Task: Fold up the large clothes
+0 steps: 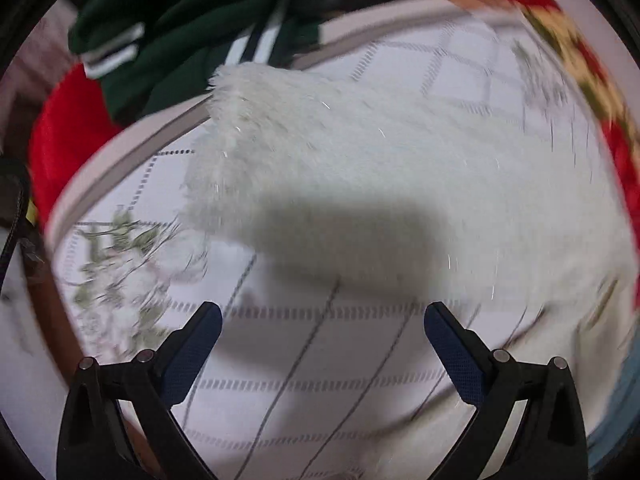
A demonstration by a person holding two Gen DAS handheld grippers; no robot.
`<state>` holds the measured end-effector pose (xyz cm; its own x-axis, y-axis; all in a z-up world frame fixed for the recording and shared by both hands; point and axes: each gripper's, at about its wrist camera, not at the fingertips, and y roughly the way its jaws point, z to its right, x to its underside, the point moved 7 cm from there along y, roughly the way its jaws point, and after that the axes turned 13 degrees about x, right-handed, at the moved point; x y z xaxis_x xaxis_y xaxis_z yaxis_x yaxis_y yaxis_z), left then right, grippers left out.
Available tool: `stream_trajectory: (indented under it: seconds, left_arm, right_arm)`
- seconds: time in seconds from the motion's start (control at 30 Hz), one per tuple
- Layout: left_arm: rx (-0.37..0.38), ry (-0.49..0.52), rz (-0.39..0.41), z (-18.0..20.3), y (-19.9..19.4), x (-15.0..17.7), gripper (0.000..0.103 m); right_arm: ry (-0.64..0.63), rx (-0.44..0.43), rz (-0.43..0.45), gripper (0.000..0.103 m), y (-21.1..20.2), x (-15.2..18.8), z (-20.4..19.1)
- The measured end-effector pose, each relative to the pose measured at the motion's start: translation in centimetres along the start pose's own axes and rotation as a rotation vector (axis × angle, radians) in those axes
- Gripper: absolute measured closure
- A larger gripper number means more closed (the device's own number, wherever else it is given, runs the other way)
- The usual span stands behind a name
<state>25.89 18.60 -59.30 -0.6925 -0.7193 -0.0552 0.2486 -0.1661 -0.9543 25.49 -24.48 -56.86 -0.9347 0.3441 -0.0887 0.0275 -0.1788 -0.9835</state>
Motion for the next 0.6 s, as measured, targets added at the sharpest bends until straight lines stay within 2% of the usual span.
stream_trajectory:
  seconds: [0.17,0.2,0.3,0.37,0.4,0.43,0.53,0.6]
  left_arm:
    - [0.114,-0.127,0.002,-1.8,2.4,-3.5,0.001]
    - [0.125,-0.142,0.006,-2.0,2.7,-4.0,0.004]
    - [0.14,-0.174,0.044,-2.4,3.4,-5.5,0.022]
    - [0.127,-0.154,0.093,-2.4,3.2,-6.4,0.037]
    - [0.122,-0.139,0.109,-2.3,3.0,-6.7,0.051]
    - [0.116,-0.113,0.13,-2.1,2.7,-7.2,0.073]
    - [0.098,-0.025,0.169,-0.8,1.5,-7.8,0.088]
    - [0.073,0.066,0.198,1.0,0.3,-7.9,0.09]
  right_arm:
    - [0.019,0.043,0.001,0.026,0.8,2.0,-2.0]
    - [0.022,0.051,0.0,0.026,0.8,2.2,-2.2]
    - [0.04,0.055,-0.008,0.026,0.8,3.0,-3.0]
    - [0.05,0.059,-0.012,0.026,0.8,3.3,-3.3]
    - [0.055,0.065,-0.011,0.026,0.7,3.3,-3.4]
    - [0.059,0.071,-0.012,0.026,0.7,3.3,-3.5]
    - [0.065,0.087,-0.009,0.026,0.7,3.4,-3.5]
    - [0.063,0.105,0.0,0.026,0.4,3.3,-3.6]
